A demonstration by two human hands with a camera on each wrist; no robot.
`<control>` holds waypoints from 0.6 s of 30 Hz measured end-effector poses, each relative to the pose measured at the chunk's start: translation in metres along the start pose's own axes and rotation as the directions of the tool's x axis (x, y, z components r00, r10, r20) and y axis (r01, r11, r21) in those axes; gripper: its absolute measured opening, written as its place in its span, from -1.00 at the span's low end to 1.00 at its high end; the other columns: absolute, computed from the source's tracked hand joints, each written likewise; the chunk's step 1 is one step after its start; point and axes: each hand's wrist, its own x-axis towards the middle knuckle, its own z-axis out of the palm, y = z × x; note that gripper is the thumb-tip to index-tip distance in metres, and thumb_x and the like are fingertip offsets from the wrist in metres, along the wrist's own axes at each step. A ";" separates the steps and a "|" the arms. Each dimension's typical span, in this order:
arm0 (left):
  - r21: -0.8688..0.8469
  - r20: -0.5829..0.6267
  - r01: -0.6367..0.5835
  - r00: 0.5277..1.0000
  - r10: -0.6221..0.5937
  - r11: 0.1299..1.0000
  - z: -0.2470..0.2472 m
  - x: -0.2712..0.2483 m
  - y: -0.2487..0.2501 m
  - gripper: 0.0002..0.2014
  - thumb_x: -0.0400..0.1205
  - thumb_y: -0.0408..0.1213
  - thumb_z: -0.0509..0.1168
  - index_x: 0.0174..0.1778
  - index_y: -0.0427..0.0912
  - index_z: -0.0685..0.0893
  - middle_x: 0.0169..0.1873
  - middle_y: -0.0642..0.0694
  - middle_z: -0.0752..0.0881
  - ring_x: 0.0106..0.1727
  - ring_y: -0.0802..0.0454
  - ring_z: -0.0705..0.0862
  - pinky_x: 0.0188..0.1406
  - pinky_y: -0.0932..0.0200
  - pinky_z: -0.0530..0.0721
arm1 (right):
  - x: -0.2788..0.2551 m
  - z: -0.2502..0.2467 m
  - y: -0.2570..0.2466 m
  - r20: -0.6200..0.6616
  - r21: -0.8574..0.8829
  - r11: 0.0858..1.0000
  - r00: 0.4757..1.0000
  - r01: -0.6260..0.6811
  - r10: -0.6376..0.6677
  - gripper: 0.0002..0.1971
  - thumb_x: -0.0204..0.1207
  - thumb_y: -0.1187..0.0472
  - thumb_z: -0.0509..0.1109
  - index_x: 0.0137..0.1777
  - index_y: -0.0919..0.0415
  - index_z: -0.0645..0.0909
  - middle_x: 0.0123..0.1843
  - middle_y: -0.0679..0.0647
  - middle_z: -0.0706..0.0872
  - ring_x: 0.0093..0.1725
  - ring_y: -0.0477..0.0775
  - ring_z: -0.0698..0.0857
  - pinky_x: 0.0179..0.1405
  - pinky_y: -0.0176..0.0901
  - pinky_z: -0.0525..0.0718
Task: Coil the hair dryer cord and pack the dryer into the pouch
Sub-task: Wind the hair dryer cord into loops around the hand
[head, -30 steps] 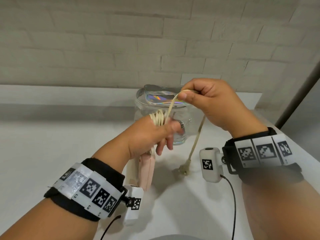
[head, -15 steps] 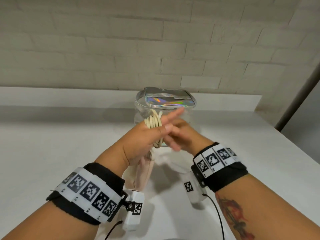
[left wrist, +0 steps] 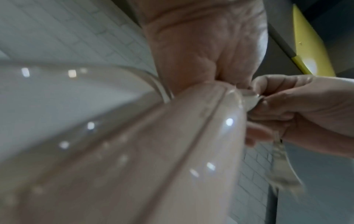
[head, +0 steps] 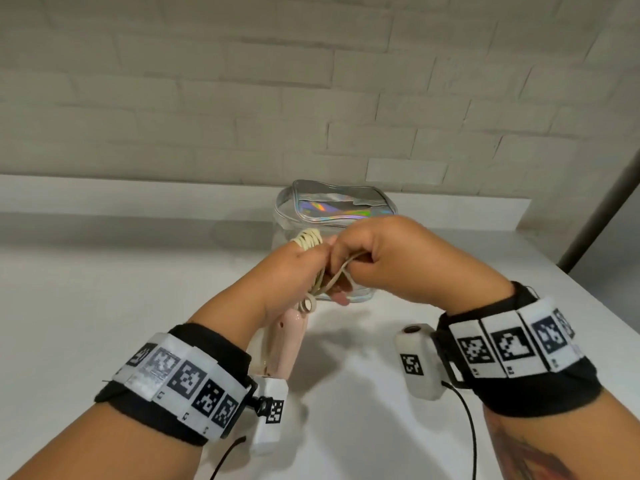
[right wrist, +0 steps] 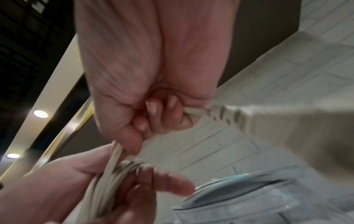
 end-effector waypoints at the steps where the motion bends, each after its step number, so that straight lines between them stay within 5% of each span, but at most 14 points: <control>1: 0.010 0.053 0.001 0.999 -0.002 1.000 -0.001 -0.001 -0.001 -0.53 0.75 0.07 -0.03 -0.06 -0.16 0.69 -0.35 -0.09 0.80 -0.36 -0.05 0.75 -0.09 0.09 0.65 | 0.000 -0.002 0.002 -0.055 0.064 0.998 0.998 -0.014 0.018 -0.77 0.32 0.36 0.36 -0.18 0.00 0.72 -0.33 -0.15 0.74 -0.30 -0.23 0.65 -0.29 -0.34 0.58; 4: -0.015 0.263 -0.041 0.964 0.043 0.999 -0.007 -0.006 -0.003 -0.31 0.60 0.33 0.04 -0.02 -0.31 0.70 -0.47 -0.17 0.70 -0.59 -0.01 0.59 0.01 -0.16 0.62 | 0.002 0.002 0.006 -0.135 0.206 0.979 0.991 0.004 0.024 -0.71 0.35 0.41 0.33 -0.09 -0.02 0.62 -0.33 -0.08 0.72 -0.39 -0.15 0.63 -0.35 -0.22 0.60; 6: -0.048 0.396 -0.026 0.917 0.043 0.999 -0.011 -0.008 -0.002 -0.47 0.50 0.17 0.30 -0.10 -0.33 0.73 -0.56 -0.14 0.64 -0.68 0.07 0.51 -0.17 -0.13 0.69 | 0.003 0.008 0.009 -0.136 0.282 0.959 0.990 0.011 0.029 -0.58 0.42 0.43 0.31 0.15 -0.07 0.61 -0.10 -0.13 0.69 -0.39 -0.18 0.54 -0.38 -0.21 0.64; 8: -0.077 0.490 0.016 0.871 0.024 0.997 -0.015 -0.008 -0.002 -0.64 0.44 -0.03 0.38 -0.16 -0.32 0.74 -0.62 -0.10 0.60 -0.72 0.12 0.47 -0.42 0.06 0.68 | 0.005 0.012 0.010 -0.053 0.392 0.920 0.998 0.003 0.019 -0.50 0.51 0.42 0.28 0.34 -0.13 0.56 0.13 -0.15 0.71 -0.22 -0.20 0.63 -0.18 -0.03 0.74; 10: -0.122 0.552 0.037 0.833 0.036 0.992 -0.018 -0.008 -0.003 -0.78 0.46 -0.15 0.39 -0.20 -0.27 0.75 -0.65 -0.05 0.61 -0.74 0.15 0.47 -0.03 -0.48 0.63 | 0.006 0.016 0.012 0.046 0.533 0.845 0.999 -0.030 0.007 -0.54 0.57 0.34 0.23 0.41 -0.09 0.54 0.18 -0.05 0.77 -0.04 -0.06 0.70 -0.02 -0.06 0.67; 12: -0.178 0.584 0.039 0.809 0.074 0.983 -0.020 -0.008 -0.003 -0.86 0.49 -0.22 0.38 -0.23 -0.23 0.75 -0.66 -0.01 0.63 -0.74 0.16 0.49 0.21 -0.81 0.17 | 0.007 0.021 0.014 0.080 0.644 0.762 0.996 -0.075 0.030 -0.61 0.59 0.22 0.21 0.38 -0.09 0.57 0.15 0.07 0.79 -0.10 0.35 0.63 -0.08 0.09 0.57; 14: -0.231 0.589 0.032 0.800 0.113 0.973 -0.020 -0.008 -0.001 -0.88 0.50 -0.27 0.35 -0.25 -0.22 0.76 -0.65 -0.01 0.65 -0.71 0.16 0.53 0.24 -0.81 0.11 | 0.010 0.026 0.017 0.066 0.717 0.693 0.997 -0.070 0.033 -0.67 0.58 0.14 0.22 0.29 -0.07 0.65 0.11 0.26 0.76 -0.07 0.52 0.58 0.00 0.30 0.51; 16: -0.274 0.581 0.028 0.801 0.143 0.961 -0.020 -0.008 0.000 -0.88 0.50 -0.31 0.32 -0.26 -0.22 0.76 -0.62 -0.03 0.69 -0.68 0.15 0.60 0.28 -0.77 0.14 | 0.013 0.028 0.017 0.047 0.755 0.653 0.998 -0.055 0.029 -0.73 0.55 0.07 0.26 0.16 0.01 0.70 -0.01 0.37 0.68 -0.07 0.32 0.49 -0.06 0.25 0.42; 18: -0.292 0.563 0.032 0.814 0.145 0.956 -0.020 -0.007 0.000 -0.87 0.47 -0.32 0.32 -0.28 -0.23 0.78 -0.59 -0.06 0.72 -0.64 0.12 0.65 0.41 -0.50 0.34 | 0.015 0.030 0.019 0.055 0.798 0.599 0.998 -0.063 0.032 -0.76 0.51 0.03 0.28 0.05 0.06 0.71 -0.09 0.33 0.60 -0.07 0.25 0.41 -0.11 0.18 0.34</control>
